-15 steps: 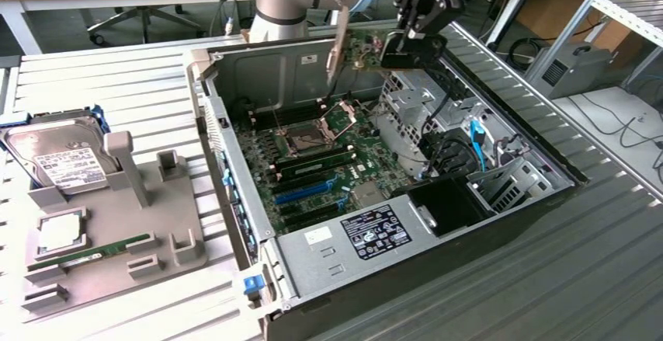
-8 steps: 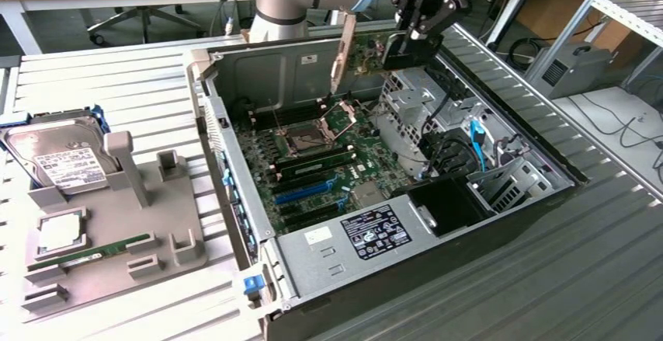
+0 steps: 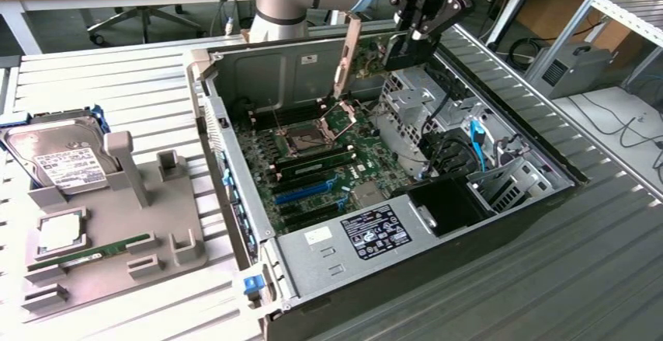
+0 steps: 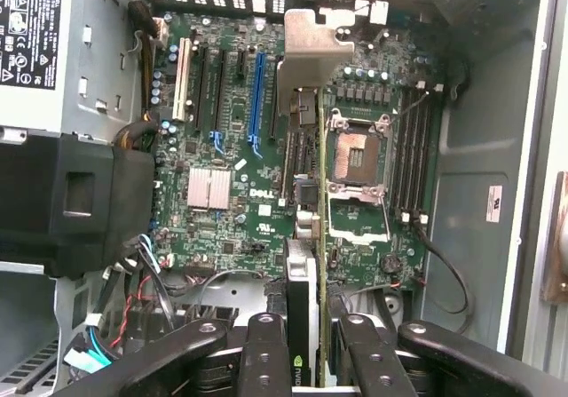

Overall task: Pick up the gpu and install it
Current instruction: 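Insert the gpu into the slot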

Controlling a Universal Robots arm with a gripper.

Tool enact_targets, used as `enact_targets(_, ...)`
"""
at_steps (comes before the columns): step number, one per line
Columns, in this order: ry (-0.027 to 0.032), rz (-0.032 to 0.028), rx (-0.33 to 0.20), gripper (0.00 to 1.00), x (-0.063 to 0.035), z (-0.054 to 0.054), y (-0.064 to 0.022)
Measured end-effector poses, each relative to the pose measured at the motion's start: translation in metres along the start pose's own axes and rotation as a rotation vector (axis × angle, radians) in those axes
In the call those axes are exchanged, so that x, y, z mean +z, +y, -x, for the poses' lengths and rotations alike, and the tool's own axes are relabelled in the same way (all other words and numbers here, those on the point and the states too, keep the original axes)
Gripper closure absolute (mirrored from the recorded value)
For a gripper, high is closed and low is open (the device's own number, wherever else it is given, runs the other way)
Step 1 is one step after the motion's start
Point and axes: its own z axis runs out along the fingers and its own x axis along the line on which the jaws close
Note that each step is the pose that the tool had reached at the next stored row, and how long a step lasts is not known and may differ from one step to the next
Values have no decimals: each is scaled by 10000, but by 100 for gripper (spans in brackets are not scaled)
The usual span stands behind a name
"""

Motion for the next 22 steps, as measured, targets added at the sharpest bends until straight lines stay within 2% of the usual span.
enact_targets(1, -1, -9, -1, 73, 0, 0, 2)
enact_targets(4, 8, -94, 13, 73, 2, 4, 44)
enact_targets(5, 6, -100, 37, 73, 4, 6, 58)
enact_targets(8, 0, -105, 251, 73, 7, 7, 69)
enact_targets(11, -23, -118, 782, 73, 11, 8, 75)
enact_targets(22, -30, -123, 970, 73, 13, 9, 93)
